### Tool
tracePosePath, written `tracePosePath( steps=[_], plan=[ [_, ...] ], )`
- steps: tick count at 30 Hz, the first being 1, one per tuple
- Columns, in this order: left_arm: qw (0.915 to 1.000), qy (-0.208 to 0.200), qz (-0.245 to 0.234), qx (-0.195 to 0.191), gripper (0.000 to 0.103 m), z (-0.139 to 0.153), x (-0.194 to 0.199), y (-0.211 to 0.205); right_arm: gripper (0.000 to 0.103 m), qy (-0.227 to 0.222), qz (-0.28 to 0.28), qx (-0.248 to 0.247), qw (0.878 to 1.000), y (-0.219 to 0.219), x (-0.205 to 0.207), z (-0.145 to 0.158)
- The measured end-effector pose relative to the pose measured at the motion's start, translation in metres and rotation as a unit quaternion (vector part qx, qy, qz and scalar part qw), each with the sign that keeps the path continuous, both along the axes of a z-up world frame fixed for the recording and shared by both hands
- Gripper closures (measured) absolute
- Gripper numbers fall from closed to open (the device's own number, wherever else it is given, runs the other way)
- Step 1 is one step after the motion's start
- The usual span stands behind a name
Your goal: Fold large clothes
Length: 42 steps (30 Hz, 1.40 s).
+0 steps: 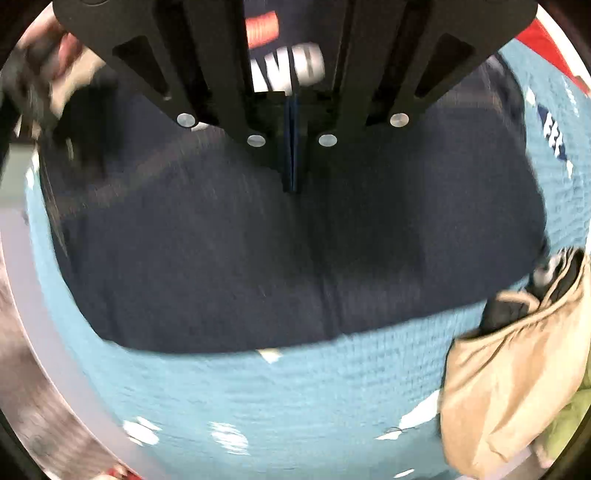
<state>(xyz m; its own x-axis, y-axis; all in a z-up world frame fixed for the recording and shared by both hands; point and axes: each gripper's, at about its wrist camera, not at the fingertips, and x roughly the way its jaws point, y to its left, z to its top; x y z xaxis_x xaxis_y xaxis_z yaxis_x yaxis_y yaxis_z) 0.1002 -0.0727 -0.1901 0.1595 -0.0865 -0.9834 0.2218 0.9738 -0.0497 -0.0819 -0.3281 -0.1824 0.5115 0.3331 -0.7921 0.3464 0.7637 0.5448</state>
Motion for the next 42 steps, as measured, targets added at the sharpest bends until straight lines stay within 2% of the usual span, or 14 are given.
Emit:
tracePosePath(
  steps=[3,4,5,7,8,10,11,14,17,21,27,34,39,42],
  plan=[
    [0.9994,0.031,0.017,0.001,0.102,-0.020,-0.039,0.010,0.074,-0.009,0.003,0.009,1.000,0.001,-0.002,0.005],
    [0.9991,0.032,0.028,-0.002,0.102,-0.032,-0.045,0.012,0.074,-0.009,0.001,0.009,1.000,0.001,-0.002,0.004],
    [0.9996,0.008,0.028,0.002,0.102,-0.044,-0.051,0.010,0.075,-0.004,-0.002,0.007,1.000,0.000,-0.001,0.000],
    [0.9990,-0.014,0.018,0.037,0.101,-0.036,-0.061,0.000,0.079,0.008,-0.011,0.005,1.000,0.002,0.002,-0.006],
    [0.9991,0.002,0.013,0.040,0.102,-0.027,-0.068,-0.004,0.080,0.004,-0.011,0.007,1.000,0.003,0.002,-0.003],
    [0.9973,0.064,0.005,-0.038,0.101,-0.023,-0.080,-0.002,0.084,-0.015,-0.002,0.007,1.000,0.005,-0.002,0.008],
    [0.9963,0.078,0.000,-0.036,0.101,-0.029,-0.088,-0.001,0.084,-0.022,-0.001,0.007,1.000,0.005,-0.004,0.012],
    [0.9973,0.064,0.001,-0.036,0.100,-0.054,-0.092,0.002,0.085,-0.030,-0.013,0.020,0.999,0.006,-0.005,0.013],
    [0.9979,0.054,0.002,-0.036,0.100,-0.048,-0.097,0.002,0.087,-0.048,-0.021,0.042,0.998,0.009,-0.007,0.021],
    [0.9979,0.050,0.001,-0.042,0.100,-0.048,-0.098,0.009,0.088,-0.100,0.017,0.037,0.994,0.032,-0.008,0.063],
    [0.9984,0.021,0.009,-0.051,0.100,-0.023,-0.104,0.029,0.088,-0.133,0.062,0.020,0.989,0.066,-0.007,0.110],
    [0.9948,-0.037,0.060,-0.074,0.100,0.032,-0.107,0.097,0.088,-0.145,0.151,-0.028,0.977,0.132,0.006,0.154],
    [0.9896,-0.060,0.123,-0.043,0.100,0.041,-0.114,0.163,0.087,-0.131,0.207,-0.052,0.968,0.192,0.023,0.159],
    [0.9823,-0.067,0.173,-0.028,0.100,0.038,-0.116,0.203,0.087,-0.119,0.241,-0.068,0.961,0.225,0.032,0.154]
  ],
)
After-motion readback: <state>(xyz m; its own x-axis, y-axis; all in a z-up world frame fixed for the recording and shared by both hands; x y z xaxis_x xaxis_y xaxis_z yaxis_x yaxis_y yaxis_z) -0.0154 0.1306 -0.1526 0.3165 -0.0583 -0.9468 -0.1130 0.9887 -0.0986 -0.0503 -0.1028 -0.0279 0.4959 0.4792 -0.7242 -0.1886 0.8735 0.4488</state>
